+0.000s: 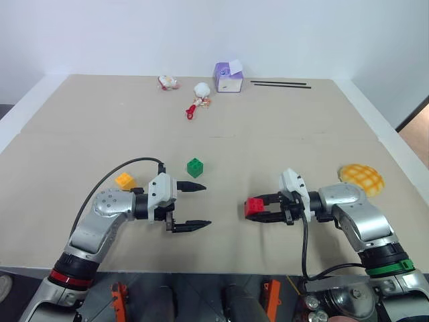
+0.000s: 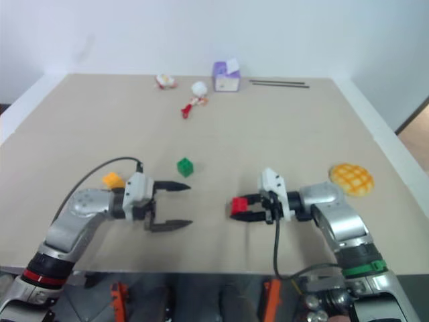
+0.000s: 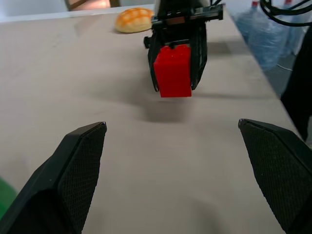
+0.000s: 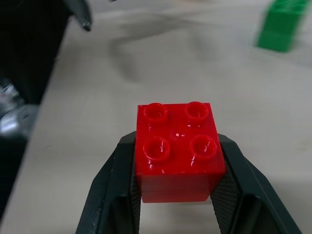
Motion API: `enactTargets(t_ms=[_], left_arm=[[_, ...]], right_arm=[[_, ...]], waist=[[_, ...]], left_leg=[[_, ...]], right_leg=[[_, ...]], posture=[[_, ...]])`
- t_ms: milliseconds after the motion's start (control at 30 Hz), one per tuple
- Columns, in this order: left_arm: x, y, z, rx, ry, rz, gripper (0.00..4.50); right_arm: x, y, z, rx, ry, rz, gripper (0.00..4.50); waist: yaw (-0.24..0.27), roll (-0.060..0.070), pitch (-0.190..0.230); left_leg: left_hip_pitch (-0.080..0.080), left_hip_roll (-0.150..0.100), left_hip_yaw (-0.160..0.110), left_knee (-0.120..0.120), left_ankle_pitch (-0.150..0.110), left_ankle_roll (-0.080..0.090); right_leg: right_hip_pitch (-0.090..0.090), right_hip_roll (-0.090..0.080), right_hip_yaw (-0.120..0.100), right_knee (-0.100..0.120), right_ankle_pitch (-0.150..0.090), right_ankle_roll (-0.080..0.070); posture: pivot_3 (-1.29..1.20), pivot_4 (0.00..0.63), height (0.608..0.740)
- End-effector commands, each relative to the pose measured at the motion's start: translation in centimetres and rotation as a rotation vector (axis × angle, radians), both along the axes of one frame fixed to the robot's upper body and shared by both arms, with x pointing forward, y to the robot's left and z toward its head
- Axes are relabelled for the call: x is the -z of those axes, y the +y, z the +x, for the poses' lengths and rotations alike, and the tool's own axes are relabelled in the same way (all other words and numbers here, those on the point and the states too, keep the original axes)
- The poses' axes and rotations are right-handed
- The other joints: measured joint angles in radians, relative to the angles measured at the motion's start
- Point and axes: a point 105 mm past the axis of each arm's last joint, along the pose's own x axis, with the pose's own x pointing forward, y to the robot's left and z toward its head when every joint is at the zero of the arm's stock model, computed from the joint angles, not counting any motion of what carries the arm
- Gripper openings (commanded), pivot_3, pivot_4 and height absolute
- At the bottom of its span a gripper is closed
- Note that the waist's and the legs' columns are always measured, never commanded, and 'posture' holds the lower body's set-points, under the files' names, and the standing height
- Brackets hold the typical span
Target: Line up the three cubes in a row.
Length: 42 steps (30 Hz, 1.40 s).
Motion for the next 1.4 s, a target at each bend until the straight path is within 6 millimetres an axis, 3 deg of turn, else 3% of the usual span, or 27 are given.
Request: enactTargets(t_ms=[33, 500, 567, 767, 800, 900, 967, 1100, 1200, 1400], left_arm=[[-0.9, -0.1, -0.8, 0.029, -0.041, -0.015, 4.5], [-0.9, -0.7, -1.3, 0.032, -0.026, -0.035, 4.5], [-0.9, -0.7, -1.4, 0.037, -0.021, -0.031, 4.5], [-0.8, -0.7, -1.6, 0.043, -0.014, -0.026, 4.5], [-0.8, -0.7, -1.5, 0.041, -0.014, -0.027, 4.5], [-1.0, -0.7, -1.3, 0.016, -0.01, -0.048, 4.5], [-1.9, -0.5, -0.2, -0.082, 0.011, -0.124, 4.5], [-3.7, -0.4, 3.2, -0.417, 0.015, -0.3, 4.5], [-3.5, -0.8, 5.3, -0.646, 0.012, -0.366, 4.5], [-2.2, -1.3, 7.3, -0.754, 0.009, -0.333, 4.5]], right_arm=[[0.0, 0.1, -0.7, -0.041, -0.036, -0.01, 1.28], [1.7, -0.2, -1.0, -0.091, -0.045, -0.092, 1.28], [1.7, -0.2, -0.9, -0.088, -0.051, -0.094, 2.31], [1.4, -0.2, -0.8, -0.084, -0.054, -0.085, 4.32], [1.2, -0.2, -0.8, -0.086, -0.054, -0.081, 4.45], [0.1, -0.1, -1.1, -0.096, -0.058, -0.052, 4.45], [-2.2, 0.4, -1.1, -0.086, -0.067, 0.031, 4.45], [-7.5, 1.5, 0.3, 0.016, -0.119, 0.239, 4.45], [-10.2, 2.1, 2.0, 0.127, -0.163, 0.342, 4.45], [-10.4, 2.8, 2.8, 0.181, -0.208, 0.318, 4.45]], waist=[[0.0, 0.0, 0.0], [0.0, 0.0, 0.0], [0.0, 0.0, 0.0], [0.0, 0.0, 0.0], [0.0, 0.0, 0.0], [0.0, 0.0, 0.0], [0.0, 0.0, 0.0], [0.0, -0.001, 0.001], [0.001, -0.002, 0.001], [0.001, -0.002, 0.0]], left_leg=[[0.0, 0.0, 0.0, 0.0, 0.0, 0.0], [0.0, 0.0, 0.0, 0.0, 0.0, 0.0], [0.0, 0.0, 0.0, 0.0, 0.0, 0.0], [0.0, 0.0, 0.0, 0.0, 0.0, 0.0], [0.0, 0.0, 0.0, 0.0, 0.0, 0.0], [0.0, 0.0, 0.0, 0.0, 0.0, 0.0], [0.0, 0.0, 0.0, 0.0, 0.0, 0.0], [0.0, 0.0, 0.0, 0.001, 0.0, 0.0], [0.0, 0.0, -0.002, 0.003, 0.0, 0.0], [-0.002, 0.0, -0.002, 0.004, 0.0, 0.0]], right_leg=[[0.0, 0.0, 0.0, 0.0, 0.0, 0.0], [0.0, 0.0, 0.0, 0.0, 0.0, 0.0], [0.0, 0.0, 0.0, 0.0, 0.0, 0.0], [0.0, 0.0, 0.0, 0.0, 0.0, 0.0], [0.0, 0.0, 0.0, 0.0, 0.0, 0.0], [0.0, 0.0, 0.0, 0.0, 0.0, 0.0], [0.0, 0.0, 0.0, 0.0, 0.0, 0.0], [0.0, 0.0, 0.0, 0.0, 0.001, 0.001], [0.001, 0.001, 0.0, 0.0, 0.003, 0.002], [0.0, 0.001, 0.0, 0.0, 0.003, 0.002]], posture=[[0.0, 0.15, 0.74], [0.0, 0.15, 0.74], [0.0, 0.15, 0.74], [0.0, 0.15, 0.74], [0.0, 0.15, 0.74], [0.0, 0.15, 0.74], [0.0, 0.15, 0.74], [0.0, 0.15, 0.74], [0.0, 0.15, 0.74], [0.0, 0.15, 0.74]])
